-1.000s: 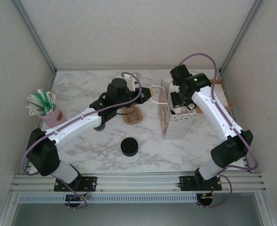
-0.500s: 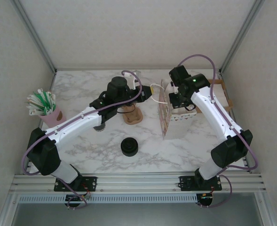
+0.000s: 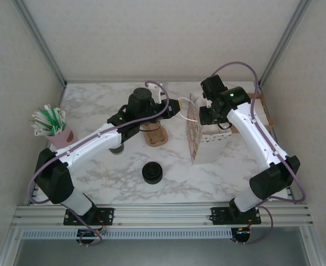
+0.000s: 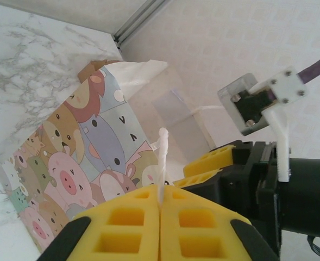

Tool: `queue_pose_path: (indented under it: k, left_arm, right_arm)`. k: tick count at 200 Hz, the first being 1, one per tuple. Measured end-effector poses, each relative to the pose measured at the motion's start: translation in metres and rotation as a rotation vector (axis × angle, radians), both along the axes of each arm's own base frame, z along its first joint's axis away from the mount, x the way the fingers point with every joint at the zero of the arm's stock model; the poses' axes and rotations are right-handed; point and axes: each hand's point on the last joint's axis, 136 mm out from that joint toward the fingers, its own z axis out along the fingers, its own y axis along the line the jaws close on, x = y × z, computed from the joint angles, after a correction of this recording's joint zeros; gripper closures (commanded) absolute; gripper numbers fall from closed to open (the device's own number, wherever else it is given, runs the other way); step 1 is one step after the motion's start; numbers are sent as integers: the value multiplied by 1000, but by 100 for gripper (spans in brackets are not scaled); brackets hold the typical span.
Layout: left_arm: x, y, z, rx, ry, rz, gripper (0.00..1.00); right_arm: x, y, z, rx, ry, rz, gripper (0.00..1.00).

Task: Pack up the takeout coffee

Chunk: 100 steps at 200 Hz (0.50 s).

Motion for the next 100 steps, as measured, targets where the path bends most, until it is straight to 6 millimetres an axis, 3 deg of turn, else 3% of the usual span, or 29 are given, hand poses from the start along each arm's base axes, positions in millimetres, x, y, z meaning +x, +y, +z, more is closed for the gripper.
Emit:
queue_pose_path:
  k: [29,54,100]
  left_arm:
    - [4,-3,2,7,-6,1,89]
    - [5,-3,5,11,-16,-2,78]
    - [6,-3,5,17,-17,4,67]
  right_arm:
    - [3,0,13,33,-52,-25,40]
    - [2,-5,29,62,-108,-42,32]
    - [-6,-14,73,144,-256,-67,30]
